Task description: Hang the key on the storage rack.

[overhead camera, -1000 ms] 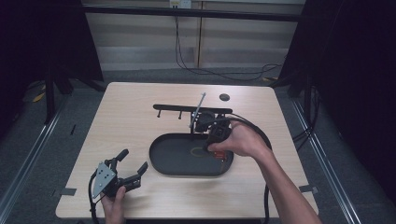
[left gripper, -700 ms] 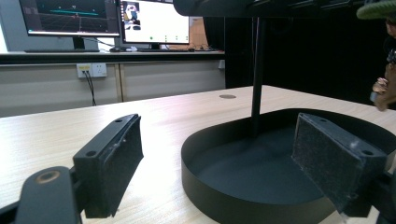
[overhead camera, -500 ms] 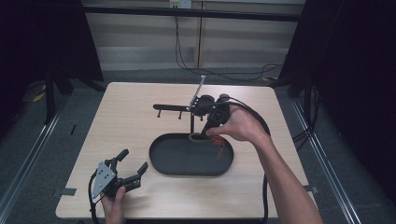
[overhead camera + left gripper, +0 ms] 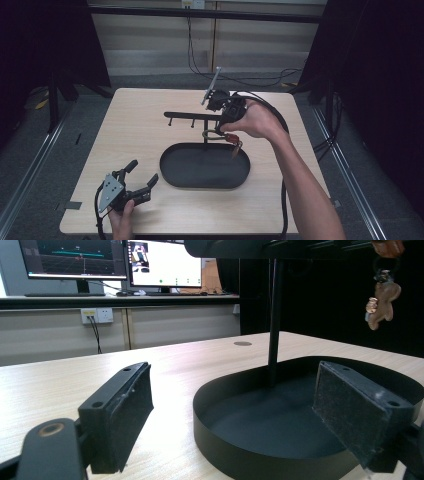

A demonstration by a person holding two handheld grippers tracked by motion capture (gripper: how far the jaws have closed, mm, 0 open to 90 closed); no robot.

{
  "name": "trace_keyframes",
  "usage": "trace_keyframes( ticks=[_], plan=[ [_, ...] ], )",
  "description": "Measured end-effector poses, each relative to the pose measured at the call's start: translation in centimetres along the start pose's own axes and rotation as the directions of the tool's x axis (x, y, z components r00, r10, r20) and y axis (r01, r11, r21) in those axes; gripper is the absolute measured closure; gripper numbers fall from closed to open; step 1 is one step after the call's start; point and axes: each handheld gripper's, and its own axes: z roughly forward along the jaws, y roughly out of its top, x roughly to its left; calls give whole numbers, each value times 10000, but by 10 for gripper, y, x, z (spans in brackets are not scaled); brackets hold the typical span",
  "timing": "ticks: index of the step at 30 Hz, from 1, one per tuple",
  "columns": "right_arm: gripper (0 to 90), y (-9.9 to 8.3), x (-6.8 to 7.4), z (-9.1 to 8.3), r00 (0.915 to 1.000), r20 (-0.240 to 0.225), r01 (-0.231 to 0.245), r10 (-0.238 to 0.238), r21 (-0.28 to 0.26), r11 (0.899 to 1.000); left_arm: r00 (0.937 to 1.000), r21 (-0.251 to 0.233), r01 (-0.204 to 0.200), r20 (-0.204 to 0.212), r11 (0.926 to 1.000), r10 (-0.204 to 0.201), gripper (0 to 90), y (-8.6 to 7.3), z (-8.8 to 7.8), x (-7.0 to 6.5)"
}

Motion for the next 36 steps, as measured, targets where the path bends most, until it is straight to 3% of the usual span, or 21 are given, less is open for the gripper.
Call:
trace_keyframes(
  ticks=[12, 36],
  plan=[
    [854, 15, -14, 3, 9994, 199, -284, 287, -134, 9995, 10000, -25, -9, 39, 10000, 10, 157, 0, 0, 0],
    [797, 15, -24, 7, 9973, 172, -707, 712, -290, 9971, 9999, 4, -67, 80, 10000, 67, 157, 0, 0, 1]
  ],
)
